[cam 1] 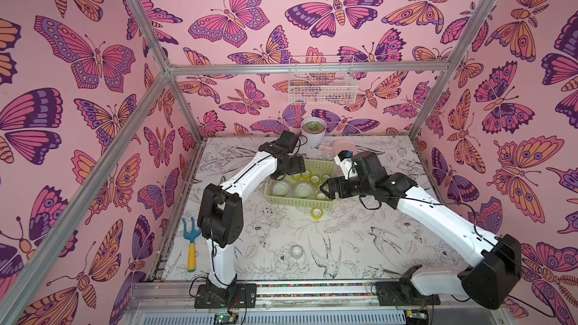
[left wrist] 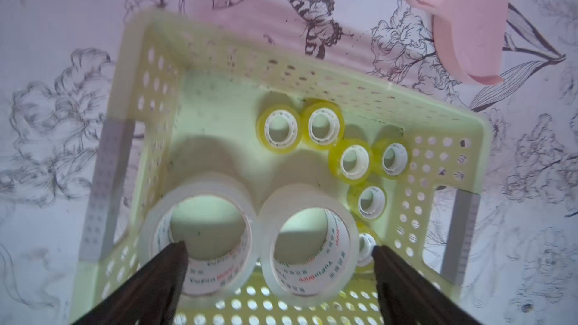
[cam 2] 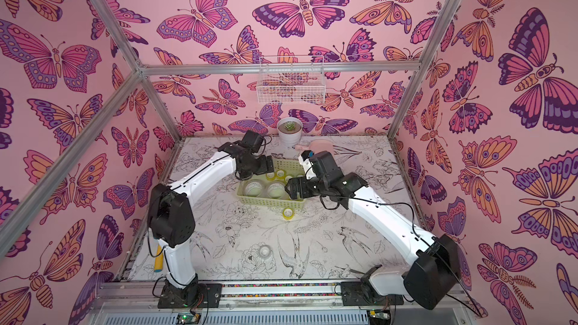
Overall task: Put the transparent tape into the storage box
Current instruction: Place the tape in the storage box, then pick up the tape at the center of the board.
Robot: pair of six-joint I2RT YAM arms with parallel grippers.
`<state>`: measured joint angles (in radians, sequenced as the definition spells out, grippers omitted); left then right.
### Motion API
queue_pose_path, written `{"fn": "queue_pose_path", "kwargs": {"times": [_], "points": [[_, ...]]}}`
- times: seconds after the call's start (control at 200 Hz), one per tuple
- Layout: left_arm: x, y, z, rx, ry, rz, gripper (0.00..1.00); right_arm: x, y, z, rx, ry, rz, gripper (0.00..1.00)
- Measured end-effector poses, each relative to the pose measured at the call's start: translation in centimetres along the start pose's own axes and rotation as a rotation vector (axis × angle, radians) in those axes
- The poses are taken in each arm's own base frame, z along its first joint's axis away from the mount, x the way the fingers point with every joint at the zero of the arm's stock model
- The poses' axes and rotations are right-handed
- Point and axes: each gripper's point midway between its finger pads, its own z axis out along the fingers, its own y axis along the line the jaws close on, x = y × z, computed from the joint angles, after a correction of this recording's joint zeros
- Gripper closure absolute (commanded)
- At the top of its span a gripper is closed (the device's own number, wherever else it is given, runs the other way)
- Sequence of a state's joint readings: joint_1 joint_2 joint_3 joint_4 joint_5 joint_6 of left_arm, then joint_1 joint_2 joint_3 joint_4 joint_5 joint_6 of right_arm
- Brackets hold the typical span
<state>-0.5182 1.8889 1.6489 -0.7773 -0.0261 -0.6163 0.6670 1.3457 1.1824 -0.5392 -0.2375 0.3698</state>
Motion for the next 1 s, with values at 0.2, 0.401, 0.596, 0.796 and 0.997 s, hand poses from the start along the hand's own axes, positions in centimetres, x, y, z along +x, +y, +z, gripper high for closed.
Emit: {"fn": "queue_pose_path", "kwargs": {"times": [0.2, 0.401, 0.596, 0.796, 0.997], "points": [[4.9, 0.2, -0.7, -0.022, 0.051, 0.037, 0.00, 0.9, 0.0, 0.2, -0.015, 0.024, 0.012, 0.01], [8.3, 0.3, -2.6, -0.014, 0.060, 0.047, 0.00, 3.8, -1.0, 0.3, -0.002, 0.072, 0.054, 0.01], [11.4, 0.0, -3.1, -0.019, 0.079, 0.065, 0.00, 6.5, -1.4, -0.4, 0.003, 0.102, 0.092, 0.01], [14.3, -0.9, -2.5, -0.020, 0.115, 0.082, 0.00, 8.8, -1.9, -1.5, 0.025, 0.109, 0.121, 0.01], [15.9, -2.1, -0.6, 0.001, 0.127, 0.051, 0.02, 9.3, -2.2, -2.8, 0.042, 0.083, 0.137, 0.01]]}}
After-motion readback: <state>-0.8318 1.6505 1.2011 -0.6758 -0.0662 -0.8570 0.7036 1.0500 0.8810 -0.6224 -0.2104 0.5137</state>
